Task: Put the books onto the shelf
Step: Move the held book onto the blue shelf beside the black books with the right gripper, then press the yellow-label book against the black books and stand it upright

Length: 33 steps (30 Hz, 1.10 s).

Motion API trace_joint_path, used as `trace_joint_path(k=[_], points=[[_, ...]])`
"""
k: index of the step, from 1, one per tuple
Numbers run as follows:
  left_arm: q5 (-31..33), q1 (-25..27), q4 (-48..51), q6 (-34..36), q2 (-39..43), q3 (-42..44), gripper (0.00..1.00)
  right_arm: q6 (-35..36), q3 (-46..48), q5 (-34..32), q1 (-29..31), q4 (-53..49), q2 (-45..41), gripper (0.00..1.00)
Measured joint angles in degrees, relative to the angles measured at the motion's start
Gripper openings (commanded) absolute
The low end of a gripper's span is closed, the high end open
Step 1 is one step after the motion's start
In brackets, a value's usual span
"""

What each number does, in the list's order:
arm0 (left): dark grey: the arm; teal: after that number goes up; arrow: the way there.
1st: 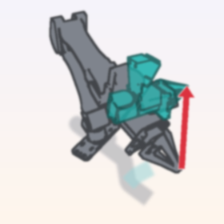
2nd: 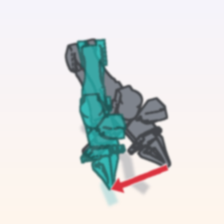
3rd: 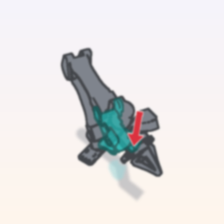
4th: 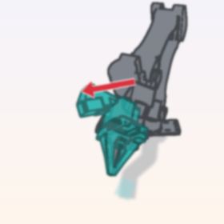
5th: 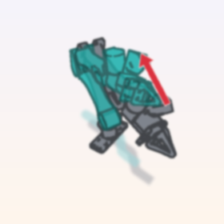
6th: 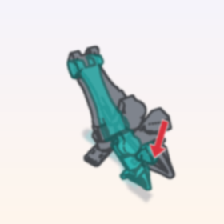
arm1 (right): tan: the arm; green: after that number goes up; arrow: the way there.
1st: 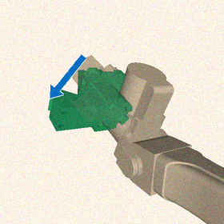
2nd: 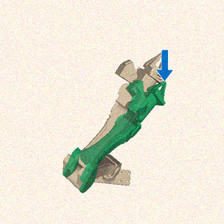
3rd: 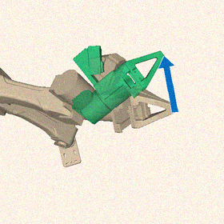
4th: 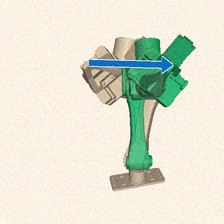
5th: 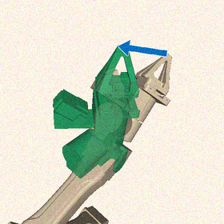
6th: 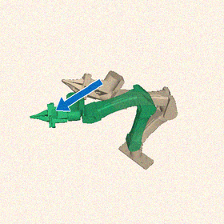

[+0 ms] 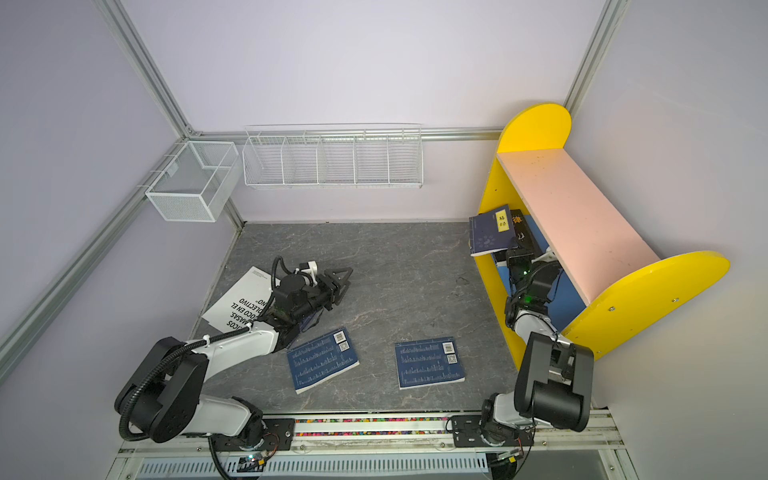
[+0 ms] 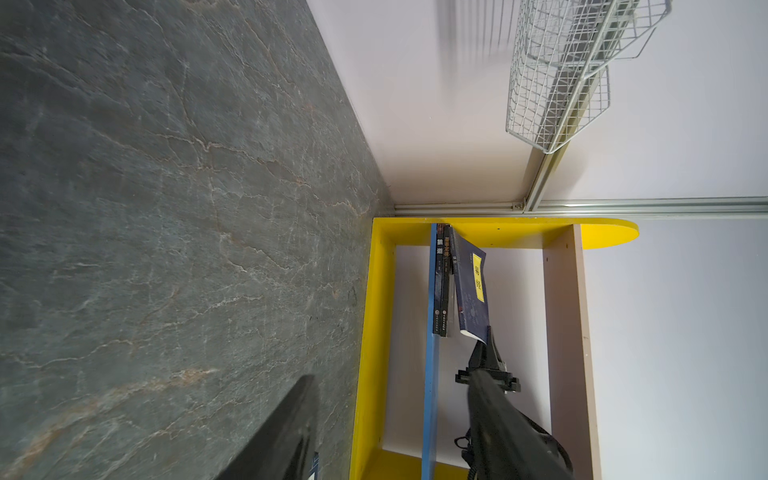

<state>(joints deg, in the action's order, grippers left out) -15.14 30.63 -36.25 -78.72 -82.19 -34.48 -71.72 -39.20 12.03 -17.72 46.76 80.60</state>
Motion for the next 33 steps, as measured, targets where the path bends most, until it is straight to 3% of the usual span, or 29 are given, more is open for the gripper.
trace_joint_path(k=[5, 11, 18, 26, 33], points=[[-1.22, 0.0, -3.23, -1.46, -3.85, -0.02, 0.56, 4.98, -5.03, -4.13, -0.22, -14.43, -3.48, 0.12], [-2.67, 0.0, -8.5, -4.24, -8.63, 0.0, 0.53, 8.74, -10.62, -8.13, -0.44, -29.92, -1.75, 0.15], [-2.99, 0.0, -10.32, -4.94, -9.49, 0.0, 0.54, 10.56, -13.88, -11.08, -0.63, -34.84, 1.22, 0.14], [-0.87, 0.0, 1.27, 0.68, -0.26, -1.38, 0.56, 10.21, -17.4, -12.44, -1.46, -34.4, 6.01, 0.14], [0.59, 0.0, 7.15, 3.87, 1.42, -2.21, 0.56, 10.56, -24.94, -11.28, -2.73, -35.78, 12.37, 0.14]])
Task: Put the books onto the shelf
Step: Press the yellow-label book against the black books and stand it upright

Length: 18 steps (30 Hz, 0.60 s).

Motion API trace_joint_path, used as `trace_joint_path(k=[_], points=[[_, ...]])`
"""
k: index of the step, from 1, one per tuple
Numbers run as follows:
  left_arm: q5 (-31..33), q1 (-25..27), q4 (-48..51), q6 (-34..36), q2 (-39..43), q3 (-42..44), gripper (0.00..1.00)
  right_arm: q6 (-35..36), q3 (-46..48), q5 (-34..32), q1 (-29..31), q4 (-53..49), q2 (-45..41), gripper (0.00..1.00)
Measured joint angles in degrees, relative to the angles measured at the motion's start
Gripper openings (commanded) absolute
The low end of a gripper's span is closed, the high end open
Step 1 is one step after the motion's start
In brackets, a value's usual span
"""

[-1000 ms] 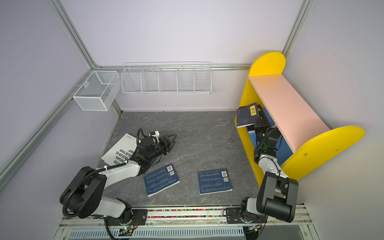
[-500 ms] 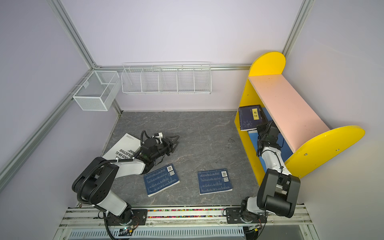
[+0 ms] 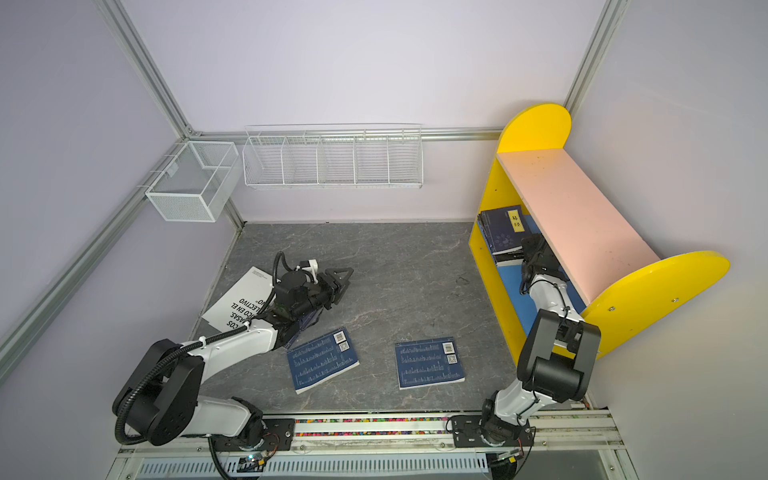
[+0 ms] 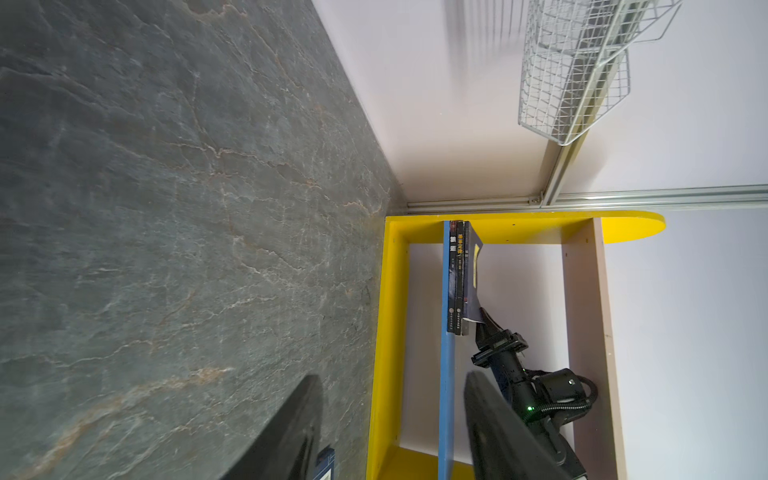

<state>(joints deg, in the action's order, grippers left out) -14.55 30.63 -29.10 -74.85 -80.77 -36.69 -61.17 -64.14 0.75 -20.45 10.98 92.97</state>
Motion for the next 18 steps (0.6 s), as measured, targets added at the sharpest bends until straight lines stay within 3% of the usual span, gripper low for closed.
trace_joint_path(k=[18], points=[[1.49, 0.0, 5.2, 2.1, 1.27, -0.09, 0.56, 2.73, -5.6, 3.04, -0.9, -5.73, 4.33, 0.14]])
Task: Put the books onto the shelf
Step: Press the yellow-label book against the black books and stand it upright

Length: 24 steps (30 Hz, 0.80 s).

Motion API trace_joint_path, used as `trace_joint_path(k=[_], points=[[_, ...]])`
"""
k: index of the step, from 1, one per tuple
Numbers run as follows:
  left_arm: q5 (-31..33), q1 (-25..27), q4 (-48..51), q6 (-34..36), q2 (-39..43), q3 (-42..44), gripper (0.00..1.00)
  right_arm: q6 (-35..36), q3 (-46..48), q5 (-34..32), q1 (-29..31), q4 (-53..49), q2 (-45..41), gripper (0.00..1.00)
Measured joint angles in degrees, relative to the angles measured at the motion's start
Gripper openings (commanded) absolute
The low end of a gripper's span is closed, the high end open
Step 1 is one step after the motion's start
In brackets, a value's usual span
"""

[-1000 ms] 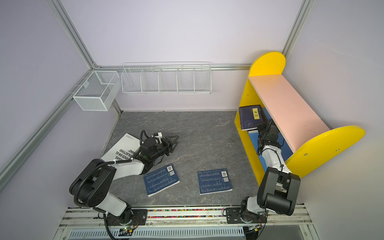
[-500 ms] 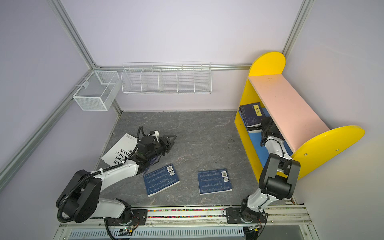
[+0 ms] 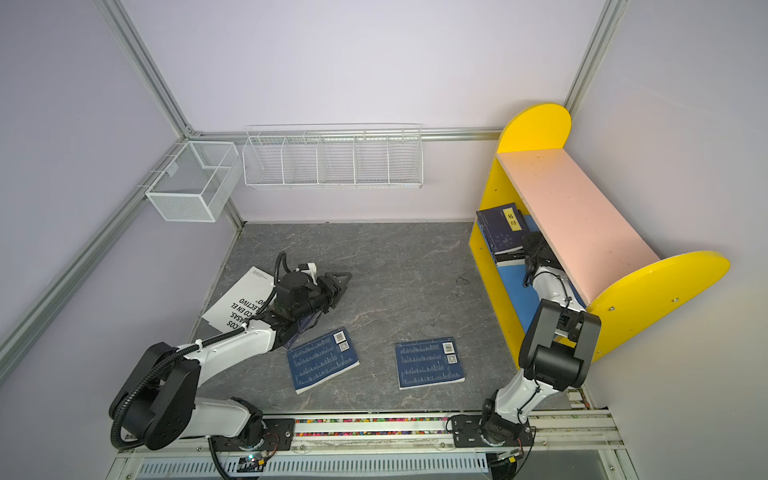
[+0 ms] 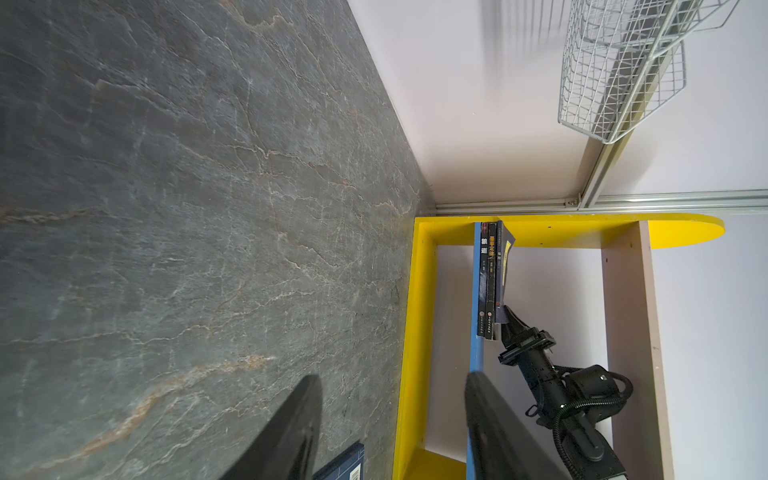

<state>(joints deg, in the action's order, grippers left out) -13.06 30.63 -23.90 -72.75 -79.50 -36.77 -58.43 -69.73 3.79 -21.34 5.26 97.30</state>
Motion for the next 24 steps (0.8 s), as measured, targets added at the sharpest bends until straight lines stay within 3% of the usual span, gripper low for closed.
trace_joint_path(k=[11, 19, 24], points=[[0.22, 0.0, 0.24, 0.0, 0.5, 0.0, 0.56, -0.07, 1.22, -1.11, -0.35, 0.07, -0.76, 0.14], [0.2, 0.0, 0.28, -0.02, 0.68, 0.0, 0.56, 0.76, 1.2, -0.76, -0.44, 0.61, -1.11, 0.48], [0.22, 0.02, 0.28, -0.02, 0.68, 0.0, 0.56, 1.95, 0.39, 0.55, -0.48, 0.57, -1.14, 0.63]])
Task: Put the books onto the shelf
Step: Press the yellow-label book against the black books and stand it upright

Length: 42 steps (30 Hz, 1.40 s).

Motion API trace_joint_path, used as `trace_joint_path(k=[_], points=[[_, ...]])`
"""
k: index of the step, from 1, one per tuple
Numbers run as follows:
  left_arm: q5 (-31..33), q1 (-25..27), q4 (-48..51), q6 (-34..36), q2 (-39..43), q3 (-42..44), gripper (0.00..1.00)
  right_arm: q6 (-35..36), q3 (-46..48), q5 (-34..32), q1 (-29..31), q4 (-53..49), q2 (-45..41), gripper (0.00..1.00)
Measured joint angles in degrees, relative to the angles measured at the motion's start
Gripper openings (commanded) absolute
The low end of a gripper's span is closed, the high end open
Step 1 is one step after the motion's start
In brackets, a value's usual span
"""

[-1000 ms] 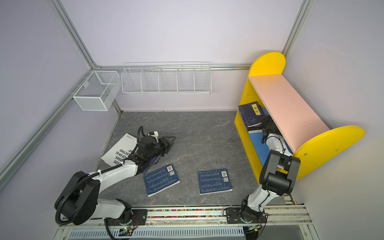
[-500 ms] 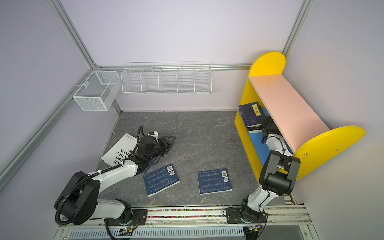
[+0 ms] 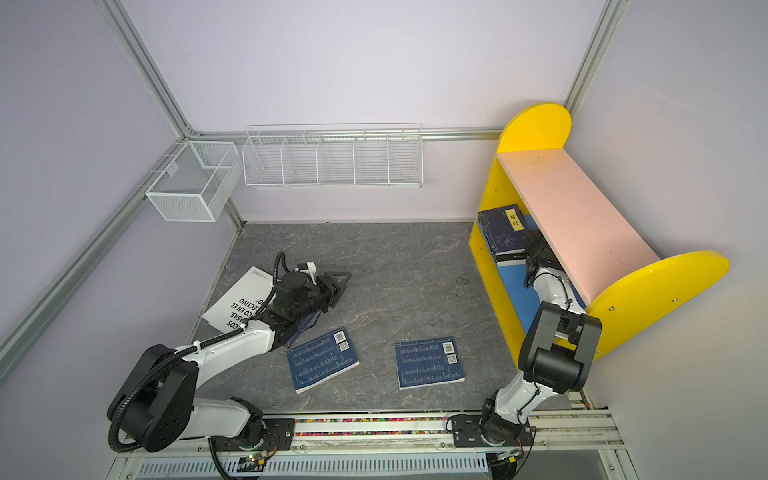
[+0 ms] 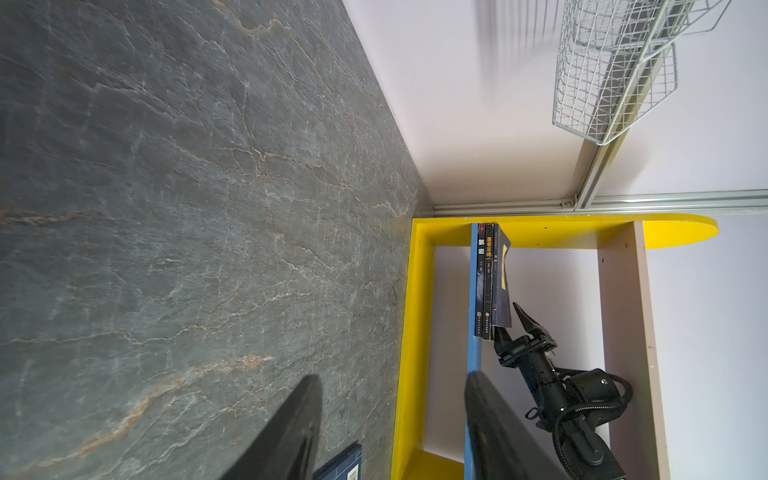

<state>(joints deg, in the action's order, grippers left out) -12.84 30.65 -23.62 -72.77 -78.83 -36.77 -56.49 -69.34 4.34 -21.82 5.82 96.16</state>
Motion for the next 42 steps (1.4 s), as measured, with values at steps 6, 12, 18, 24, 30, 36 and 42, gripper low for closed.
trace_joint_path(k=[6, 12, 18, 24, 30, 36, 42], points=[[0.0, 0.28, -0.02, 0.0, 0.0, 0.0, 0.56, 0.39, -0.85, 0.76, 0.0, -0.48, 0.0, 0.76], [0.2, 1.44, -0.07, 0.0, 0.0, 0.0, 0.56, 0.46, -4.0, -3.26, 0.94, -7.52, -0.17, 0.81], [0.96, 3.67, 0.24, 0.68, 0.0, -0.15, 0.57, 1.25, -4.31, -8.46, 2.6, -10.23, -0.92, 0.89], [2.54, 5.66, 2.97, 2.25, 2.54, -0.46, 0.58, 2.78, -4.5, -11.02, 3.96, -10.6, -1.11, 0.94], [4.72, 5.9, 5.84, 3.41, 7.8, -0.44, 0.59, 4.55, -4.61, -11.17, 4.22, -10.88, -1.11, 0.95], [6.69, 6.16, 8.68, 4.48, 10.91, -0.42, 0.59, 6.36, -4.85, -11.26, 4.42, -11.52, -1.11, 0.88], [9.07, 6.34, 12.55, 5.05, 12.7, -0.39, 0.6, 7.52, -5.62, -12.5, 4.52, -14.75, -1.14, 0.88]])
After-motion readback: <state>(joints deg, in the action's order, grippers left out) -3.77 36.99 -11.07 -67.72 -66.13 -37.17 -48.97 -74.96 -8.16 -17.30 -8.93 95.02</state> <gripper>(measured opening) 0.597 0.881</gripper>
